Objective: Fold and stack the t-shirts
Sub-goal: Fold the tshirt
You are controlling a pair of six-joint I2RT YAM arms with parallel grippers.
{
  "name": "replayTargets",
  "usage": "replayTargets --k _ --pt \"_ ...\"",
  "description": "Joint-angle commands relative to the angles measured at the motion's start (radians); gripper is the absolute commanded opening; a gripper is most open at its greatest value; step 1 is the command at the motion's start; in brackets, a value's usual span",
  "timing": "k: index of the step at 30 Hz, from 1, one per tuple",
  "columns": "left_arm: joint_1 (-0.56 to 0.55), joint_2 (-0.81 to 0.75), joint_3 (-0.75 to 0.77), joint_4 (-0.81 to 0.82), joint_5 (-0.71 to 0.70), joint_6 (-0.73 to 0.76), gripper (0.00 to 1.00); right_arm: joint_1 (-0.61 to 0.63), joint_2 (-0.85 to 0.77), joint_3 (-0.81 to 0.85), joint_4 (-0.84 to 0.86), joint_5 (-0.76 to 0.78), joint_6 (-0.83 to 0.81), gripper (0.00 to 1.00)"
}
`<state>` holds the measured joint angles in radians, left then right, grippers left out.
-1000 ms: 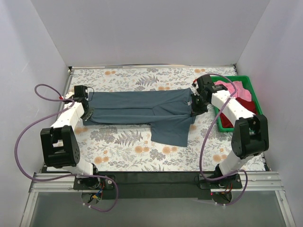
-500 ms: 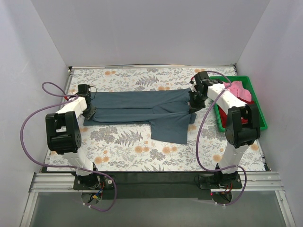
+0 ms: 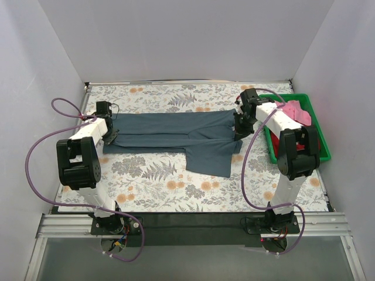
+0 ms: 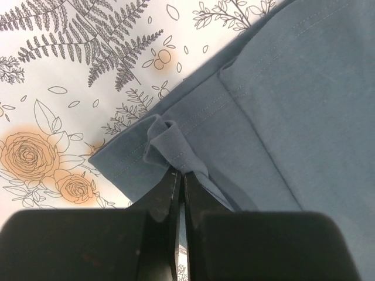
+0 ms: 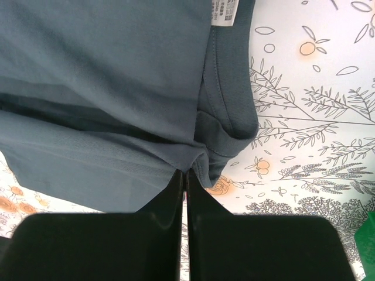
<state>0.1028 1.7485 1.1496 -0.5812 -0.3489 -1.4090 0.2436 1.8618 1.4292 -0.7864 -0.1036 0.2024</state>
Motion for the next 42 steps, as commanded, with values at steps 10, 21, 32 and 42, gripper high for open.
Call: replayTargets --k 10,21,32,42 --pt "0.006 0.019 0.051 0.087 -0.019 0.036 0.40 -0.020 0.005 0.057 -0.008 0.038 -0.018 0.24" --pt "0.005 -0.214 -0.030 0.064 -0.015 0.050 0.79 0.066 -0.229 -0.091 0.127 -0.011 -0.041 0.44" --pt "-0.139 -0.437 -0.266 0.052 0.263 0.001 0.79 0.207 -0.386 -0.504 0.306 -0.090 0.038 0.45" --pt "-0.656 -0.339 -0.268 0.103 0.347 -0.131 0.80 0.212 -0.484 -0.676 0.332 -0.067 0.114 0.46"
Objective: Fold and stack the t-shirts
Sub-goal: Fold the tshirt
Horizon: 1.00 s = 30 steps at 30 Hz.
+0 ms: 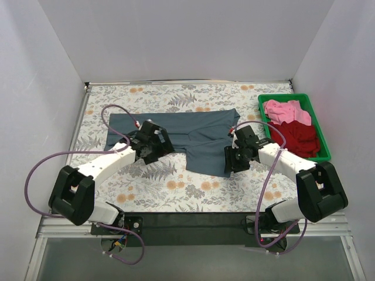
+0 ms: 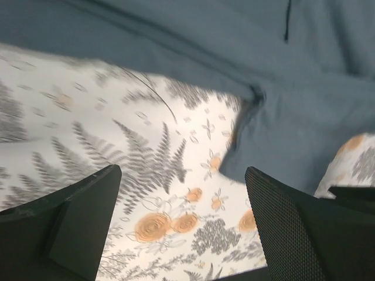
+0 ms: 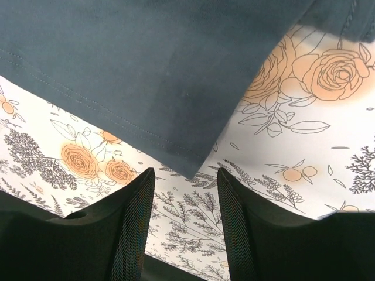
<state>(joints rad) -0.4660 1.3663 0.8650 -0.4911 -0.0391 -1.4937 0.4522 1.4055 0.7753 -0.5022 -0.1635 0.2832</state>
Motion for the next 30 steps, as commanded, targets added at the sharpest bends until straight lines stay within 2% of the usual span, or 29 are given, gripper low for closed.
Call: replayTargets --k 1,9,19,21,22,24,25,28,29,30 --pt "-0.112 0.065 0.031 0.013 0.038 -0.051 0.80 0.005 -0.036 -0.039 0.051 -0.010 0.037 0.46" --pt "-0.276 0.261 0.170 0.008 0.038 -0.023 0.73 0.017 -0.022 -0.073 0.083 -0.018 0.066 0.46" --pt "-0.329 0.399 0.239 0.003 0.038 -0.014 0.59 0.043 0.033 -0.099 0.137 -0.027 0.094 0.42" --pt "-0.333 0.422 0.244 0.003 0.038 -0.011 0.55 0.046 0.044 -0.103 0.148 -0.031 0.100 0.38" --pt "-0.335 0.428 0.250 0.002 0.038 -0.008 0.52 0.048 0.046 -0.105 0.149 -0.031 0.102 0.36" --pt "-0.338 0.442 0.256 0.002 0.038 -0.007 0.47 0.051 0.049 -0.107 0.151 -0.025 0.103 0.26" --pt "-0.338 0.447 0.259 0.000 0.045 0.001 0.40 0.051 0.047 -0.105 0.149 -0.022 0.102 0.17" --pt "-0.339 0.458 0.276 -0.003 0.076 0.009 0.22 0.051 0.030 -0.075 0.137 -0.002 0.096 0.01" --pt "-0.339 0.458 0.291 -0.010 0.067 0.009 0.12 0.051 0.029 -0.058 0.130 0.014 0.088 0.01" --pt "-0.338 0.459 0.301 -0.015 0.061 0.010 0.08 0.051 0.027 -0.038 0.119 0.028 0.083 0.01"
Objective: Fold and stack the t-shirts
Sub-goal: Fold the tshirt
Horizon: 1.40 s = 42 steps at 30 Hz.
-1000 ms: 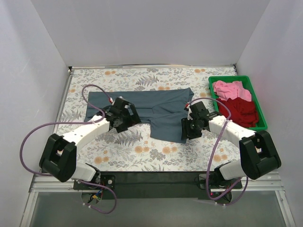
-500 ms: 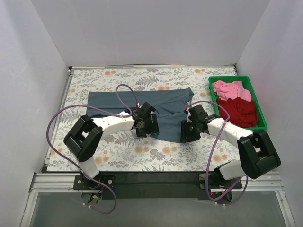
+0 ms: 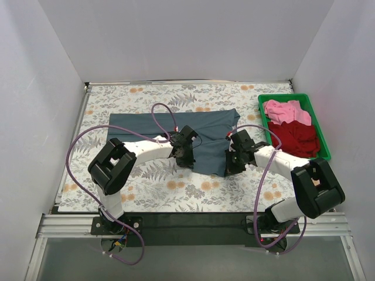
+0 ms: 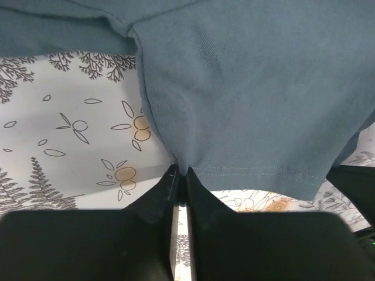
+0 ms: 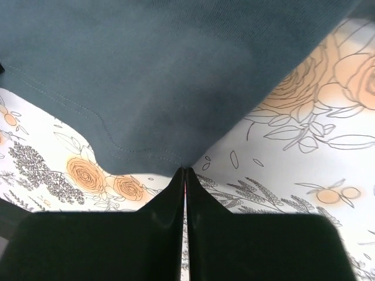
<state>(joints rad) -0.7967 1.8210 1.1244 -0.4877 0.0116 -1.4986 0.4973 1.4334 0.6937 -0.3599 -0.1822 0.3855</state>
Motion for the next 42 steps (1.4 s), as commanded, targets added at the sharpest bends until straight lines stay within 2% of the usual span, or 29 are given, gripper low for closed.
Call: replayTargets --k 1,2,7,8,16,25,32,42 --pt "-0.006 0.003 0.055 -0.023 0.004 0.015 0.06 0.006 -0.001 0.100 -0.049 0.064 -0.026 0.01" --pt "-0.003 0.001 0.067 -0.028 0.001 0.014 0.03 0.006 0.002 0.127 -0.060 0.096 -0.042 0.01" --pt "0.077 0.018 0.165 -0.011 0.050 0.000 0.01 -0.005 0.061 0.329 -0.096 0.168 -0.094 0.01" --pt "0.094 0.032 0.188 -0.002 0.063 0.001 0.01 -0.011 0.079 0.416 -0.099 0.177 -0.118 0.01" --pt "0.238 0.185 0.432 0.034 0.163 0.023 0.02 -0.075 0.352 0.800 -0.122 0.225 -0.233 0.01" --pt "0.326 0.348 0.545 0.115 0.241 -0.017 0.04 -0.118 0.608 1.147 -0.116 0.196 -0.315 0.01" --pt "0.353 0.374 0.546 0.158 0.226 -0.040 0.07 -0.118 0.734 1.257 -0.116 0.132 -0.381 0.01" --pt "0.358 0.373 0.522 0.161 0.176 -0.048 0.09 -0.129 0.745 1.162 -0.113 0.168 -0.320 0.01"
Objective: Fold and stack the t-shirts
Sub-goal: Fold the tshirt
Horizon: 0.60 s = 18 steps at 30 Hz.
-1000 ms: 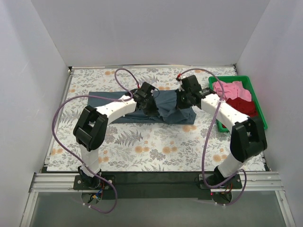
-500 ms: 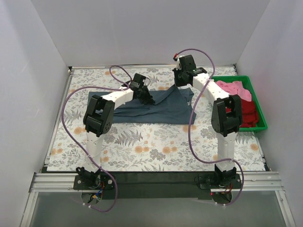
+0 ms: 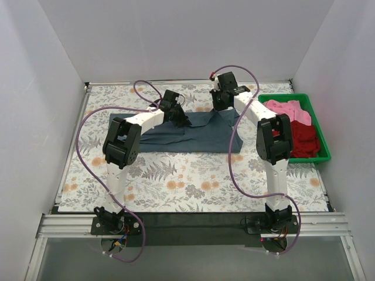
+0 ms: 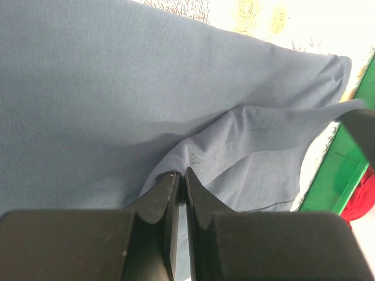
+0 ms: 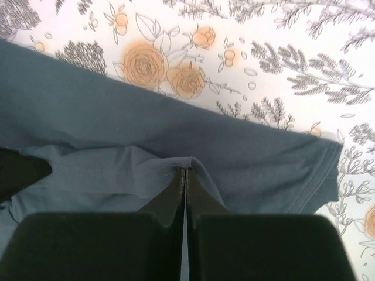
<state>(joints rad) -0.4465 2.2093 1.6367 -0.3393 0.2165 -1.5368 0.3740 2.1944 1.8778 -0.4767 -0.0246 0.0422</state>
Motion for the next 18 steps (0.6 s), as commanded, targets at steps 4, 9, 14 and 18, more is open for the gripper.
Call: replayTargets --k 4,9,14,18 --pt "0.014 -0.023 -0.017 0.013 -0.060 -0.042 0.09 -0.043 -0.027 -0.072 0.004 -0.003 0.100 0.03" --pt "0.023 -0.017 -0.044 0.028 -0.066 -0.077 0.11 -0.090 -0.022 -0.108 0.013 -0.075 0.145 0.09" --pt "0.026 -0.026 -0.064 0.036 -0.072 -0.094 0.12 -0.099 -0.033 -0.134 0.021 -0.078 0.156 0.09" --pt "0.026 -0.028 -0.074 0.043 -0.069 -0.092 0.16 -0.104 -0.038 -0.155 0.026 -0.093 0.166 0.09"
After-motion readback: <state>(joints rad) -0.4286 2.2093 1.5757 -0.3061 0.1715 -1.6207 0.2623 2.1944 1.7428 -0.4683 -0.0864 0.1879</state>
